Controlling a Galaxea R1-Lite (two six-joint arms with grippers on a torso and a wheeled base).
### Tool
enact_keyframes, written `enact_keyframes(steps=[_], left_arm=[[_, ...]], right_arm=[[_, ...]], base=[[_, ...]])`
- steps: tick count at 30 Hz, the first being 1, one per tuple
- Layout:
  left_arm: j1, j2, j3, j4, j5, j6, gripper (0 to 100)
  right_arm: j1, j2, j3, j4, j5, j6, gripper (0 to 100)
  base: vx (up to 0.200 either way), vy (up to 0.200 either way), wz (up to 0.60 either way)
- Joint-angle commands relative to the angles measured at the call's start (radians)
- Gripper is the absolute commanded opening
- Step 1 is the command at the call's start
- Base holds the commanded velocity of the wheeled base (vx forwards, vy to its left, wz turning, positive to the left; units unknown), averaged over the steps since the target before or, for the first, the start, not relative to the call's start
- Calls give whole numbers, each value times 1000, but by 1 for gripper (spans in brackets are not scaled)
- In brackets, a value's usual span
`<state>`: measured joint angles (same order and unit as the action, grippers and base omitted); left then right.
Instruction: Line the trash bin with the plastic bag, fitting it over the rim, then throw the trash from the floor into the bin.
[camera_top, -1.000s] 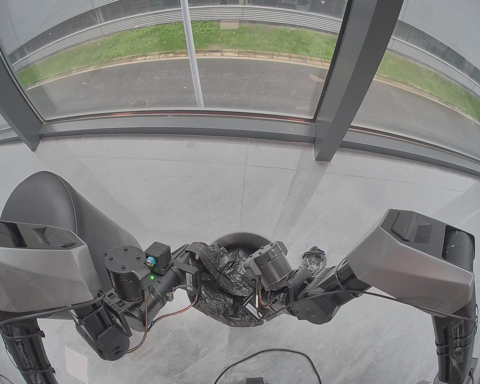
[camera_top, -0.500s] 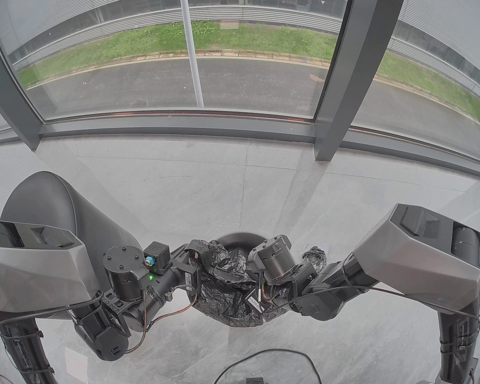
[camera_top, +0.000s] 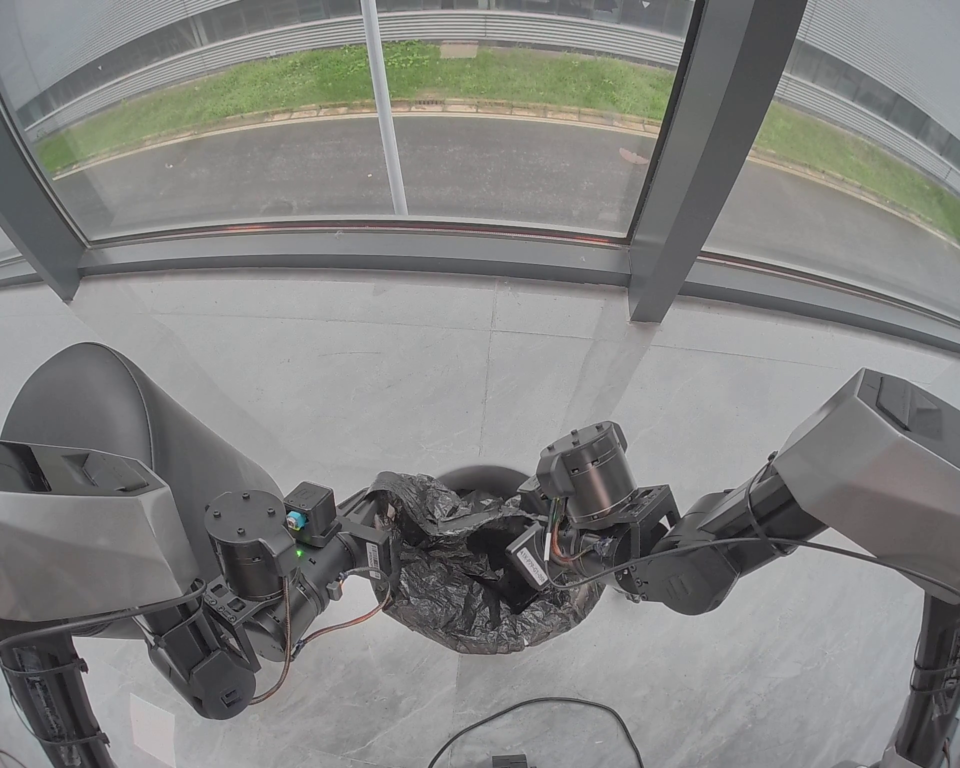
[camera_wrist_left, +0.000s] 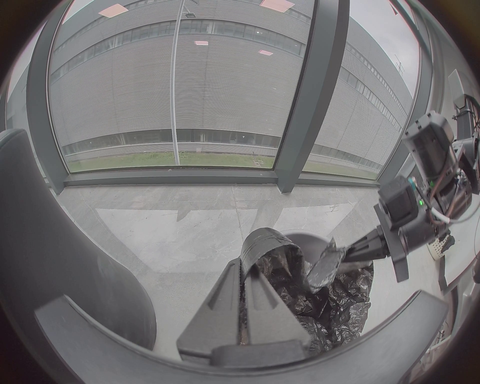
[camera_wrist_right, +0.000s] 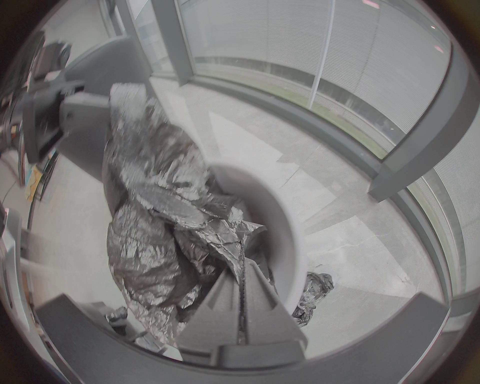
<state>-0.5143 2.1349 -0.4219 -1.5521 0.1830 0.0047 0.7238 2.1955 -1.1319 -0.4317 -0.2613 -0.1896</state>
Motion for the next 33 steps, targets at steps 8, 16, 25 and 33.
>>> enact_keyframes(steps=[8,16,25,33], left_arm=[[36,33,-14,0,-4,11,0],[63,53,-58,1,-33,15,0],[112,123,-182,4,-88,54,0],[140,189,-225,6,-142,80,0]], right_arm=[[-47,-7,-28,-35,-58,19,0],[-87,12,-65,-36,-56,21,0],[-101,84,-150,-55,-55,35,0],[-113,113,-175,-87,-55,33,0]], base=[[0,0,0],[0,0,0],[0,0,0],[0,0,0]])
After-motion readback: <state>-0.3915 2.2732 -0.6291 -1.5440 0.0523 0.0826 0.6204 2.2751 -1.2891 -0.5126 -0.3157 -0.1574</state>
